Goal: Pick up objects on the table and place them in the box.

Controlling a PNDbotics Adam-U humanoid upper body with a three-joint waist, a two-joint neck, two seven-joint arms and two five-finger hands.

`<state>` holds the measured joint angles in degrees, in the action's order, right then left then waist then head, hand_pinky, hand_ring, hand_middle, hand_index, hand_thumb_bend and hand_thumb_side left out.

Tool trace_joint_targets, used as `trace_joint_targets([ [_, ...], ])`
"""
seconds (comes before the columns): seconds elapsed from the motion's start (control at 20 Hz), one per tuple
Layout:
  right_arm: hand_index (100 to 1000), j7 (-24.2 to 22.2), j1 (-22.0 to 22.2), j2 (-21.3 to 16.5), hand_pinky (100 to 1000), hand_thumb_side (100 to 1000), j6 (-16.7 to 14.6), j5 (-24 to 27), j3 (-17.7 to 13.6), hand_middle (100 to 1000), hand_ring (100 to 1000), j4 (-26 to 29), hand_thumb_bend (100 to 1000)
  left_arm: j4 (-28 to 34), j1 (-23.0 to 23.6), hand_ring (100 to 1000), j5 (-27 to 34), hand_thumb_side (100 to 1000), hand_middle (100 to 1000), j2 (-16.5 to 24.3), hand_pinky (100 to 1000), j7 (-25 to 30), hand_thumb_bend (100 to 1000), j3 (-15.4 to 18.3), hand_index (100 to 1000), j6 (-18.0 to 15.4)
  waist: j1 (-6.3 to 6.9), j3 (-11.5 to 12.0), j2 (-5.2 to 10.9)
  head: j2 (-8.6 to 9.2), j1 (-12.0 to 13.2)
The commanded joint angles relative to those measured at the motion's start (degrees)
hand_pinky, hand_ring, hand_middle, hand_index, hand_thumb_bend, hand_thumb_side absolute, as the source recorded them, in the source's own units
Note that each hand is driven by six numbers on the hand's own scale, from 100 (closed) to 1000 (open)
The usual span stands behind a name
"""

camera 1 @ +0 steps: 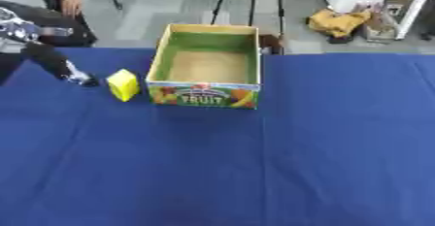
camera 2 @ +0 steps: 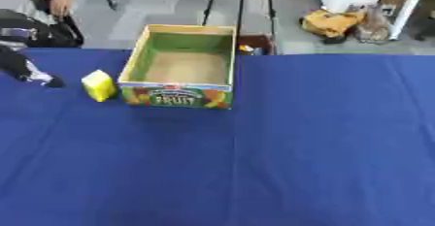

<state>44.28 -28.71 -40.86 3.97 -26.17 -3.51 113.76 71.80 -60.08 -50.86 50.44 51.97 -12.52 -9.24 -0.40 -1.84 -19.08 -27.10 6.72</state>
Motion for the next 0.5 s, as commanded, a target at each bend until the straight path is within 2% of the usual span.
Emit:
trace_joint_targets([
  [0.05,791,0.0,-0.6,-0.8,691,515,0.0,0.2,-0.6,704,733,0.8,100,1.2,-1.6,913,-1.4,674,907,1.1,829,-0.2,474,0.3,1000,-2.7,0.1,-0.1,1.65,0.63,0.3],
  [0.15,792,0.0,-0.7,-0.8,692,514,-0.1,0.2,-0.5,704,733,0.8,100,1.0,-1.9,914,-3.5,666,908,0.9,831,-1.2,458,0.1,1000,-4.4,0.04,-0.2,1.7,0.84,0.4],
  [0.2,791,0.0,-0.8,-0.7,692,514,-0.1,0.2,-0.5,705,734,0.8,100,0.7,-2.1,897,-4.4,644,896,0.7,808,-1.8,421,0.0,1000,-5.2,0.0,-0.2,1.7,0.92,0.4],
  [0.35,791,-0.1,-1.1,-0.7,691,514,-0.3,0.3,-0.4,705,733,0.8,100,-1.5,-2.6,897,-5.4,637,894,-0.1,810,-4.8,437,-0.7,1000,-8.4,-0.16,-0.2,1.54,1.42,0.6],
  [0.5,790,-0.1,-1.4,-0.6,691,514,-0.4,0.3,-0.4,704,733,0.8,100,-4.1,-3.2,896,-5.5,641,896,-1.0,808,-5.3,490,-1.0,1000,-10.0,-0.23,-0.4,1.22,1.67,0.7],
])
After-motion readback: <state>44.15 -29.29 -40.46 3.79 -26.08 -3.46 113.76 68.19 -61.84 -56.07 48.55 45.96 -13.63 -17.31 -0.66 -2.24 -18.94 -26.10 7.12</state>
